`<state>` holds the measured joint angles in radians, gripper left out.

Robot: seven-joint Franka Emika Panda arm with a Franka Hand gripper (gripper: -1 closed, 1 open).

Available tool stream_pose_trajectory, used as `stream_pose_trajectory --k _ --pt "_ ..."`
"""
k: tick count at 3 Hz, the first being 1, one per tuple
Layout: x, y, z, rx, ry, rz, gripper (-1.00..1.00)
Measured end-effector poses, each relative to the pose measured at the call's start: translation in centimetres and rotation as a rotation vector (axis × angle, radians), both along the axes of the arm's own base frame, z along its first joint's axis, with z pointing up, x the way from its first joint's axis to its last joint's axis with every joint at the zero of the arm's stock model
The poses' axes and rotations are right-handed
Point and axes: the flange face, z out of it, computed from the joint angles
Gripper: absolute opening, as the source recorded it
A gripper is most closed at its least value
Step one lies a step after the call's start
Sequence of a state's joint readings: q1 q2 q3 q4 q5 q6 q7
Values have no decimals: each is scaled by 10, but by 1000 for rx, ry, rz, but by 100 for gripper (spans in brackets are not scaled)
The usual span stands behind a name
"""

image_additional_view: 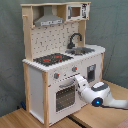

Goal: Play with the kitchen

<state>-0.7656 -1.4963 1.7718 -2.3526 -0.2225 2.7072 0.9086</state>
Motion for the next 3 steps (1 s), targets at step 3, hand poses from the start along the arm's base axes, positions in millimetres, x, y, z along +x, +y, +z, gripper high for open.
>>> stream_pose_trajectory --k 3 --pt "-49 38 64 -47 -49 47 100"
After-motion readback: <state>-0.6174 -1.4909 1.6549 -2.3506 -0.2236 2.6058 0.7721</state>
